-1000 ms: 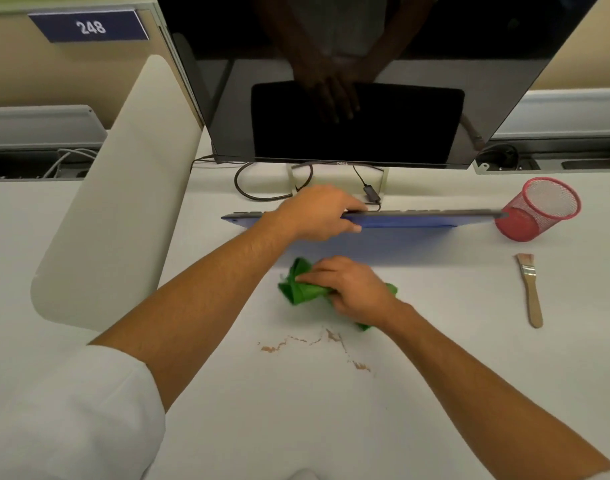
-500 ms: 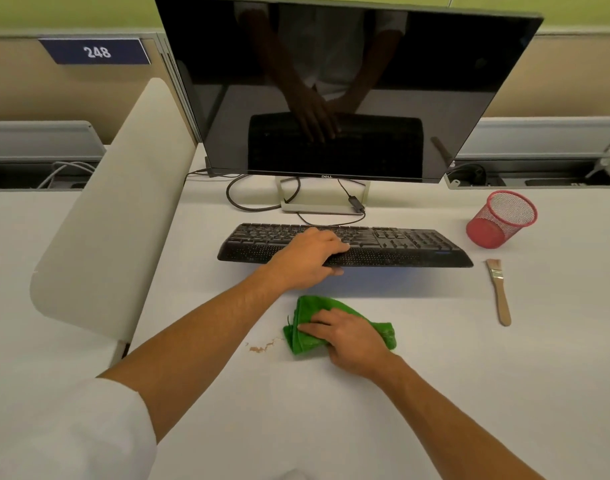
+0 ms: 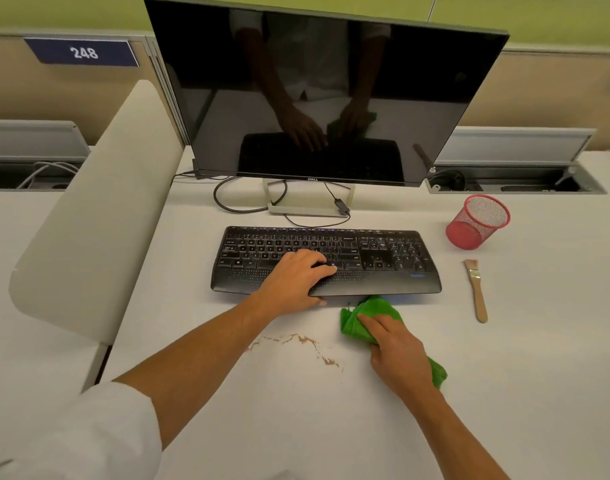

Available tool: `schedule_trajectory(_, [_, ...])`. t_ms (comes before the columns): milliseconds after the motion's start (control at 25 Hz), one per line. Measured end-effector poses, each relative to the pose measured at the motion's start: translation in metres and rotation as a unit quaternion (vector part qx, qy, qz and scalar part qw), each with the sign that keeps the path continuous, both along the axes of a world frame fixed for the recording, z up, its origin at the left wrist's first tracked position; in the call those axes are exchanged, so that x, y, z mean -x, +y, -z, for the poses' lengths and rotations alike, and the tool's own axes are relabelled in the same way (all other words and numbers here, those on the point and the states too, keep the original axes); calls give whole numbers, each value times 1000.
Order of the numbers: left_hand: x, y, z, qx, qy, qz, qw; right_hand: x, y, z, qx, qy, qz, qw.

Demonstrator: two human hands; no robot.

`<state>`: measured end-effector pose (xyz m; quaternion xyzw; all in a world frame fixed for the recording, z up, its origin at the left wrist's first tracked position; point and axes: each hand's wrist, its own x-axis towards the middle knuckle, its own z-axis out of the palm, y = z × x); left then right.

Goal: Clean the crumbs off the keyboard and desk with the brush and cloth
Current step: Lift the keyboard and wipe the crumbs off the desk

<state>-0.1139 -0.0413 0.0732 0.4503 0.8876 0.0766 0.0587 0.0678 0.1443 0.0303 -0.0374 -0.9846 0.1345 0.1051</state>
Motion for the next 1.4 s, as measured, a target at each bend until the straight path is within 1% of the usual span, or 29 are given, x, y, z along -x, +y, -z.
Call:
schedule_trajectory(240, [-6,3,10,1,8,-5,1000,-2,-4,0,18,-23,-6,1000])
schedule_trajectory(400, [-8,6,6,17,-13,-5,1000,-4,-2,2,24,-26,-4,999])
schedule_trajectory(640, [-5,5,7,29,-48,3,998,-5,-1,4,73,-46,16,996])
schedule_trajectory(760, [-6,0,7,12,-68,-4,998,-2,0,-1,111,-44,27,992])
schedule_trajectory(880, [-13,-10,8,-37,-91,-22,995,0,6,-10,157,-36,42,986])
schedule_trajectory(1000, [-23,-34,14,-105,-98,-66,987,-6,15,-25,169,-16,53,984])
schedule_trajectory(1120, [-32,-69,27,-155,-70,-137,976,-15,21,-38,183,-2,66,981])
schedule_trajectory(1280, [-47,-117,40,-185,-18,-225,956,-28,27,-33,166,29,98,981])
schedule_trajectory(1400, [-66,-152,49,-181,-4,-275,944,-36,27,-16,120,-8,144,982])
